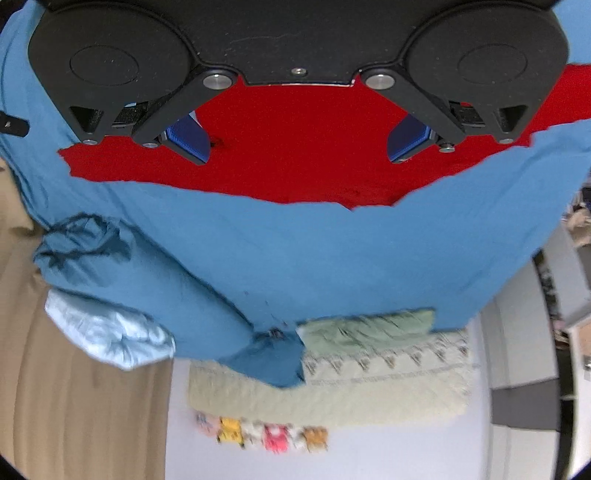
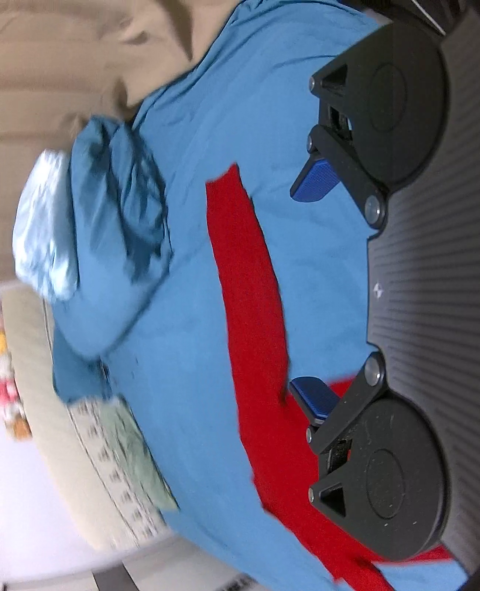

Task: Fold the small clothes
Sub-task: 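Lower the right tool onto a red sleeve and close on it, then carry the sleeve across the sweater body with the right tool, then release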

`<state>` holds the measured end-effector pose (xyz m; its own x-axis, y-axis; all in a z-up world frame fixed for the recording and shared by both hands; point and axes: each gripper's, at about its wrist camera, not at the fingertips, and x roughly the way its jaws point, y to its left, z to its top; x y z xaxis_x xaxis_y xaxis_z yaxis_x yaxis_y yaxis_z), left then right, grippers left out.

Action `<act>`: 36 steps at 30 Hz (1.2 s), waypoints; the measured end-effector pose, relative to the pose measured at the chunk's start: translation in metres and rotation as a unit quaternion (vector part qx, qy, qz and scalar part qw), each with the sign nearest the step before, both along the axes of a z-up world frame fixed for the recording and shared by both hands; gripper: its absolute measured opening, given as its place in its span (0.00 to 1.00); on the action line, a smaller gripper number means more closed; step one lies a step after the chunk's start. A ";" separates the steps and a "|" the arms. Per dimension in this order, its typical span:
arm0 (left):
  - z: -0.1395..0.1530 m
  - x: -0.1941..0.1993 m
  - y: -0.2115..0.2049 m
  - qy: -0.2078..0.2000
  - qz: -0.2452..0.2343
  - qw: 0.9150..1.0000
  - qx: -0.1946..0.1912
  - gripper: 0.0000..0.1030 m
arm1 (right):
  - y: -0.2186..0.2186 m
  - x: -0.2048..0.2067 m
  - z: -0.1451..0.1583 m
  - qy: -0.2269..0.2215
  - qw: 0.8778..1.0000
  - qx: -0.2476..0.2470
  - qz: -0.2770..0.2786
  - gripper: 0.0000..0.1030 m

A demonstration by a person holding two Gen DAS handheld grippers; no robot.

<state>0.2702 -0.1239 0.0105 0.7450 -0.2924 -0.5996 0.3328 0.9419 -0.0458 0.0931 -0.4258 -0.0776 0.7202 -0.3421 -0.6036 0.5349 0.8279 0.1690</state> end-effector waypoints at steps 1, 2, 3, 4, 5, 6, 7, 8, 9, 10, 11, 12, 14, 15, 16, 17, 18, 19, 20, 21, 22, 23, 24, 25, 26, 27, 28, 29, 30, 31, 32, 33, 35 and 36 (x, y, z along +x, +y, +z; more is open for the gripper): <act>-0.010 0.014 -0.006 0.006 -0.006 1.000 0.004 1.00 | -0.007 0.008 -0.010 -0.002 1.000 0.001 -0.009 1.00; -0.022 0.029 -0.012 0.012 -0.010 1.000 0.010 1.00 | -0.016 0.017 -0.023 -0.005 1.000 0.005 -0.016 1.00; -0.033 0.039 -0.017 0.016 -0.011 1.000 0.012 1.00 | -0.022 0.024 -0.035 -0.009 1.000 0.010 -0.021 1.00; -0.042 0.052 -0.023 0.021 -0.014 1.000 0.014 1.00 | -0.031 0.034 -0.048 -0.014 0.999 0.018 -0.025 1.00; -0.053 0.064 -0.027 0.027 -0.016 0.999 0.014 1.00 | -0.038 0.043 -0.061 -0.018 0.999 0.028 -0.027 1.00; -0.065 0.075 -0.031 0.034 -0.018 0.999 0.014 1.00 | -0.046 0.051 -0.073 -0.022 0.999 0.037 -0.029 1.00; -0.075 0.085 -0.034 0.039 -0.020 0.999 0.014 1.00 | -0.053 0.060 -0.086 -0.023 0.998 0.043 -0.034 1.00; -0.086 0.094 -0.036 0.045 -0.022 0.999 0.015 1.00 | -0.060 0.070 -0.098 -0.023 0.998 0.046 -0.040 1.00; -0.098 0.104 -0.037 0.051 -0.021 0.998 0.017 1.00 | -0.065 0.077 -0.109 -0.021 0.998 0.046 -0.045 1.00; -0.110 0.113 -0.039 0.059 -0.019 0.998 0.021 1.00 | -0.070 0.086 -0.120 -0.021 0.998 0.045 -0.050 1.00; -0.121 0.120 -0.041 0.066 -0.018 0.997 0.023 1.00 | -0.076 0.095 -0.132 -0.021 0.997 0.043 -0.053 1.00; -0.130 0.125 -0.042 0.072 -0.018 0.997 0.024 1.00 | -0.081 0.103 -0.141 -0.021 0.997 0.043 -0.055 1.00; -0.149 0.138 -0.042 0.088 -0.015 0.996 0.028 1.00 | -0.092 0.117 -0.161 -0.023 0.996 0.047 -0.065 1.00; -0.158 0.143 -0.042 0.094 -0.013 0.995 0.030 1.00 | -0.098 0.123 -0.170 -0.025 0.996 0.055 -0.072 0.98; -0.166 0.147 -0.042 0.100 -0.012 0.994 0.032 1.00 | -0.104 0.127 -0.177 -0.030 0.994 0.063 -0.080 0.97; -0.172 0.151 -0.043 0.105 -0.011 0.994 0.035 1.00 | -0.108 0.130 -0.184 -0.040 0.993 0.069 -0.089 0.97; -0.179 0.155 -0.043 0.111 -0.010 0.993 0.037 1.00 | -0.111 0.133 -0.188 -0.049 0.992 0.069 -0.095 0.97; -0.184 0.157 -0.043 0.117 -0.009 0.992 0.037 1.00 | -0.113 0.135 -0.192 -0.058 0.991 0.064 -0.099 0.97; -0.189 0.160 -0.043 0.123 -0.009 0.992 0.036 1.00 | -0.115 0.138 -0.195 -0.066 0.991 0.054 -0.102 0.96; -0.193 0.164 -0.046 0.128 -0.010 0.991 0.036 1.00 | -0.117 0.142 -0.196 -0.069 0.991 0.045 -0.106 0.92; -0.197 0.165 -0.046 0.134 -0.012 0.990 0.035 1.00 | -0.120 0.145 -0.198 -0.070 0.991 0.038 -0.111 0.88; -0.200 0.166 -0.047 0.136 -0.012 0.990 0.038 1.00 | -0.123 0.148 -0.200 -0.073 0.990 0.035 -0.116 0.81; -0.202 0.167 -0.049 0.131 -0.012 0.990 0.042 1.00 | -0.127 0.150 -0.201 -0.077 0.989 0.035 -0.122 0.74; -0.202 0.167 -0.052 0.124 -0.014 0.991 0.046 1.00 | -0.131 0.151 -0.202 -0.081 0.988 0.037 -0.128 0.72; -0.203 0.167 -0.054 0.119 -0.017 0.991 0.051 1.00 | -0.134 0.152 -0.202 -0.086 0.986 0.041 -0.134 0.67; -0.204 0.167 -0.056 0.116 -0.018 0.992 0.054 1.00 | -0.137 0.153 -0.201 -0.089 0.985 0.043 -0.138 0.58; -0.205 0.167 -0.056 0.115 -0.019 0.992 0.054 1.00 | -0.139 0.154 -0.201 -0.089 0.985 0.044 -0.143 0.51; -0.207 0.167 -0.055 0.115 -0.019 0.992 0.048 1.00 | -0.140 0.155 -0.199 -0.088 0.985 0.045 -0.144 0.39; -0.208 0.167 -0.053 0.113 -0.019 0.993 0.043 1.00 | -0.141 0.156 -0.198 -0.087 0.985 0.044 -0.145 0.31; -0.208 0.167 -0.051 0.111 -0.020 0.993 0.038 1.00 | -0.141 0.157 -0.196 -0.087 0.985 0.042 -0.145 0.27; -0.209 0.167 -0.049 0.110 -0.022 0.993 0.035 1.00 | -0.139 0.158 -0.192 -0.089 0.985 0.040 -0.143 0.21; -0.210 0.166 -0.047 0.108 -0.025 0.993 0.033 1.00 | -0.136 0.158 -0.186 -0.094 0.985 0.039 -0.136 0.20; -0.208 0.165 -0.045 0.109 -0.035 0.993 0.035 1.00 | -0.128 0.161 -0.169 -0.114 0.986 0.043 -0.112 0.20; -0.207 0.165 -0.044 0.112 -0.039 0.992 0.036 1.00 | -0.122 0.164 -0.158 -0.126 0.986 0.047 -0.097 0.20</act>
